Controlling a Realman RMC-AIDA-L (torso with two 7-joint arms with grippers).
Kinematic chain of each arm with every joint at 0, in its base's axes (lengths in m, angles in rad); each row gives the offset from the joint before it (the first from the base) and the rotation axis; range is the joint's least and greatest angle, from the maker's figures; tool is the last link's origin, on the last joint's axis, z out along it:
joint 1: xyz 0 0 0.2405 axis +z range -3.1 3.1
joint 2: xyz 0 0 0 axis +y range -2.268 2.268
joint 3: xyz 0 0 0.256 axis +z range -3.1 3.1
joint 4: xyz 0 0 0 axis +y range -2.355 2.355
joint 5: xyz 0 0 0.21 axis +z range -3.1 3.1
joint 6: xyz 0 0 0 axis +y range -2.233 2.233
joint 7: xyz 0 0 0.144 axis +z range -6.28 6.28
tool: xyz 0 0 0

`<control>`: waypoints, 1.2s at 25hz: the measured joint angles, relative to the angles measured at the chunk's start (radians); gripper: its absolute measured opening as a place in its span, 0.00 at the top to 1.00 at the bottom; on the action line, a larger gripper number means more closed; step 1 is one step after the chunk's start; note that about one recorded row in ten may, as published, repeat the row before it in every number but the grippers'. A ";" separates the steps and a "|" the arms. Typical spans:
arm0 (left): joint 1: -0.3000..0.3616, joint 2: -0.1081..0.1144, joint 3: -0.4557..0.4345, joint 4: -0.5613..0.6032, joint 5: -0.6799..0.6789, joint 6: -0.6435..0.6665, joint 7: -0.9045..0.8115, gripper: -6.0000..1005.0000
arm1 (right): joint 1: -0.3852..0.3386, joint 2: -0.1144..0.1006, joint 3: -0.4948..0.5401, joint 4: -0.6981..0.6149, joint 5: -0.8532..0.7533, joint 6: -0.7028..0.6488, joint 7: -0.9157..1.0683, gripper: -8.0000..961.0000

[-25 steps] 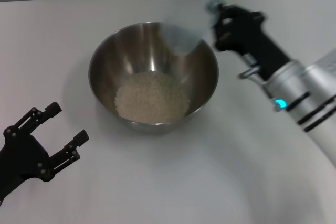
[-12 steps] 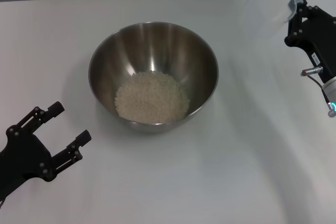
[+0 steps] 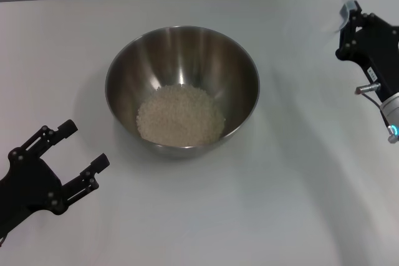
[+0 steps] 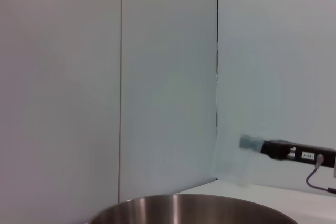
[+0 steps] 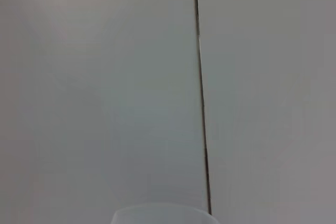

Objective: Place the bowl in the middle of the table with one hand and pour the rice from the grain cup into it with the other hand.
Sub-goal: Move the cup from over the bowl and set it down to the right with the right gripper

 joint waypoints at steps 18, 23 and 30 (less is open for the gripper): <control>-0.002 0.000 0.000 0.001 0.000 0.011 0.000 0.21 | 0.041 0.002 0.003 -0.037 0.001 0.283 0.000 0.99; -0.002 0.000 0.000 0.004 0.000 0.012 0.000 0.21 | 0.044 0.003 0.003 -0.036 0.001 0.287 0.000 0.99; 0.003 0.001 -0.001 0.006 -0.002 0.016 0.000 0.21 | 0.046 0.004 -0.006 -0.038 0.001 0.287 0.009 0.99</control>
